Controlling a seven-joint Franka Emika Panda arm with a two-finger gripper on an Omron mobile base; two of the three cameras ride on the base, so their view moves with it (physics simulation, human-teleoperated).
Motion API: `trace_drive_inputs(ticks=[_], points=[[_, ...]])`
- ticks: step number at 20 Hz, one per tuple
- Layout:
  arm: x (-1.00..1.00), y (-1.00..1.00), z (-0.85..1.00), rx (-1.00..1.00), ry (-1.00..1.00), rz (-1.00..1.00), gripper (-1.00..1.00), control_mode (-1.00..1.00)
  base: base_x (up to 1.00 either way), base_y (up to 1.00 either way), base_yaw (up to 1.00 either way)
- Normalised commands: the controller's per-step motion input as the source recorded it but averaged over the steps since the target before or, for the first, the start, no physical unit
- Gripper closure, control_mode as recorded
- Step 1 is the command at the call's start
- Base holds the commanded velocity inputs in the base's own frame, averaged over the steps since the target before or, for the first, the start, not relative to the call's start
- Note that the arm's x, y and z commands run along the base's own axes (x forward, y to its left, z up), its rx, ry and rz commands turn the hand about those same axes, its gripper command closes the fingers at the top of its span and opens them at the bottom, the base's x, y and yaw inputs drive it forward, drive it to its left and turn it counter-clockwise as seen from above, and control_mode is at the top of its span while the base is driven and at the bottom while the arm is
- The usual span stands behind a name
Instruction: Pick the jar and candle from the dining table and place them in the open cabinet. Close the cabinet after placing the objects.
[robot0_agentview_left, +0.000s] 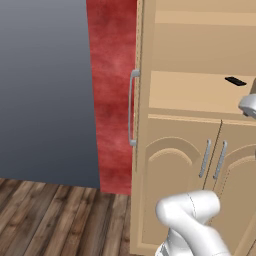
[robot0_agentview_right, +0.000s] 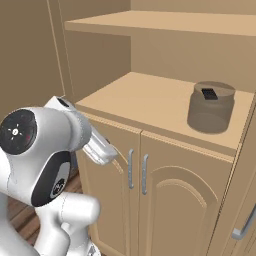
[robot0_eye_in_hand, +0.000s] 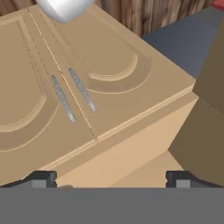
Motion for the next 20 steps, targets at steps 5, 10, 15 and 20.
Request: trace_drive_inputs(ticks=[5,10,15,20], points=[[-0.22,0.02,0.0,-0.01,-0.04,0.0,-1.0,-1.0,0.0,0.0,0.0],[-0.4,0.02,0.0,-0.01,-0.09,0.0,-1.0,1.0,-0.31,0.03,0.0],[0.0,0.0,0.0,0.0,0.0,0.0,-1.0,1.0,-0.77,0.08,-0.07],[0.0,0.0,0.0,0.0,0.0,0.0,-1.0,1.0,-0.29,0.35,-0.21]])
